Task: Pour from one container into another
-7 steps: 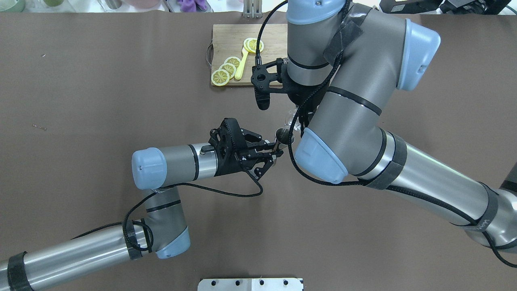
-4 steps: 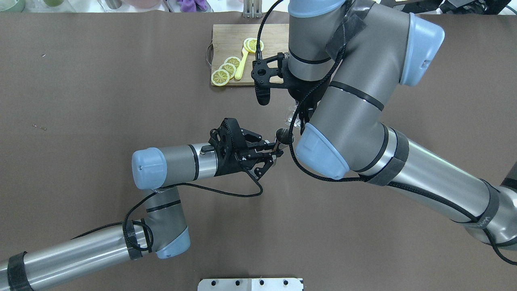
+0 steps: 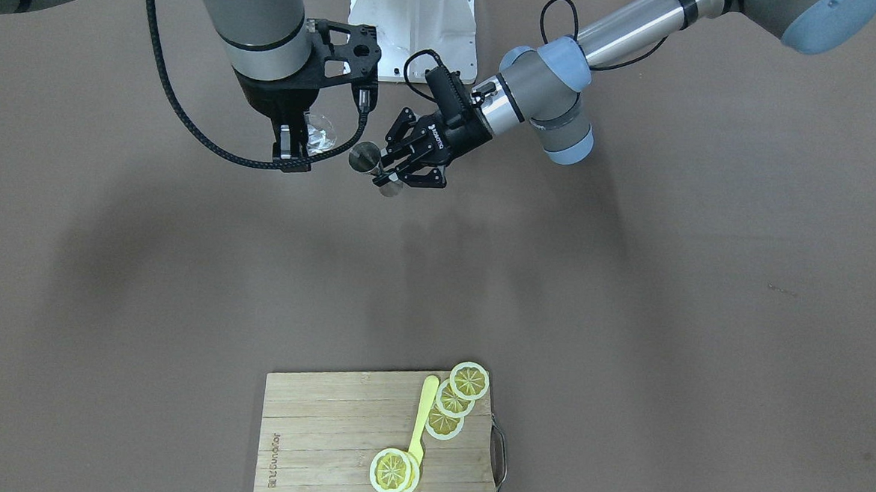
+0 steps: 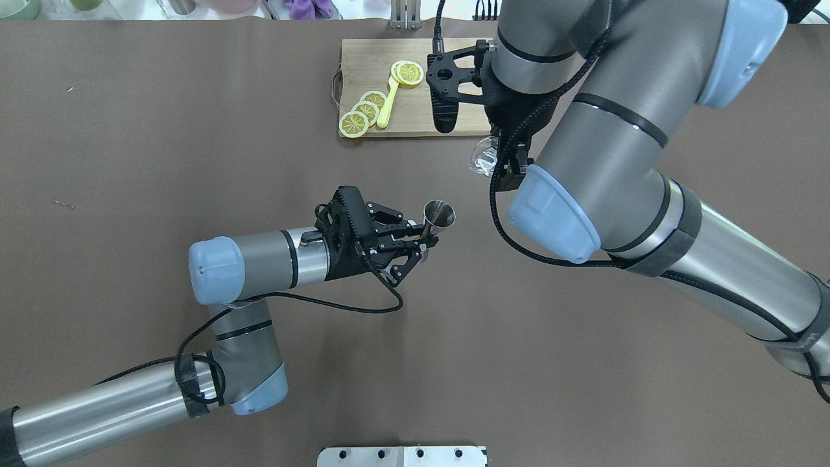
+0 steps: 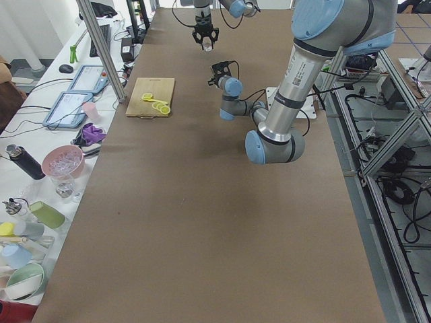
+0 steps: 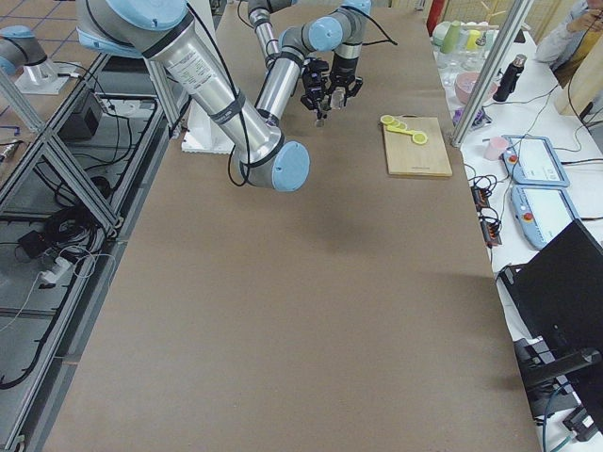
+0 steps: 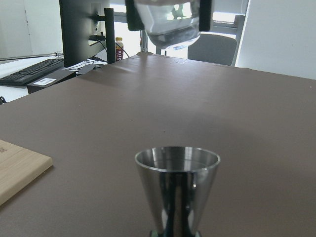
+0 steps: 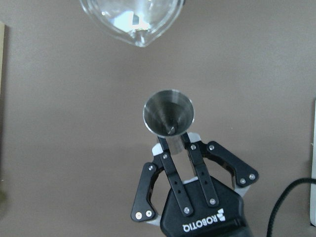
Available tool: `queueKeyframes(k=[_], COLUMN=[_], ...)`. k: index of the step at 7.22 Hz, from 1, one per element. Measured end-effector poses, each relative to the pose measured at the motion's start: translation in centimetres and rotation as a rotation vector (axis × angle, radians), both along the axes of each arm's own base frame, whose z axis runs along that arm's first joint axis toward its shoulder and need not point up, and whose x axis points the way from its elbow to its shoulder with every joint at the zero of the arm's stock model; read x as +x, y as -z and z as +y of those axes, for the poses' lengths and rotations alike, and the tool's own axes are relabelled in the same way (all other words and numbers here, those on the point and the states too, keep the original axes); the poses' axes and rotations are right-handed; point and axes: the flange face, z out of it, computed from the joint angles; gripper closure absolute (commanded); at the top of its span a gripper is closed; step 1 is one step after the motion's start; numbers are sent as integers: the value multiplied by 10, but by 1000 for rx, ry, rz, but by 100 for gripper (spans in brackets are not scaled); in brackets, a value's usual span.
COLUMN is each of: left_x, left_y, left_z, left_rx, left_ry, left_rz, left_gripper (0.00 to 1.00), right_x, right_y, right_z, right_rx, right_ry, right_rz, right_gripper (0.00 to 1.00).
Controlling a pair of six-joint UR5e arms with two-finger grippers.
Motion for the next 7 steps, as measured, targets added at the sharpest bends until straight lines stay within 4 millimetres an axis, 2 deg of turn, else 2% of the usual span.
queueKeyframes(k=[2, 3, 5, 7], left_x=[-31, -46, -83, -131], left_y=[-7, -19, -50, -89], left_z=[10, 15, 23, 26], left_rx=[1, -4, -33, -51], left_ry=[5, 6, 10, 38], left_rz=[13, 8, 4, 6], left_gripper=[100, 100, 100, 100], right_x=[43, 68, 118, 163], right_y=[-19, -29, -50, -68], right_z=[14, 19, 26, 32], right_rx=[7, 11, 23, 39], right_ry=[-23, -35, -58, -79], right_rz=[-38, -62, -114, -167], right_gripper=[100, 100, 100, 100])
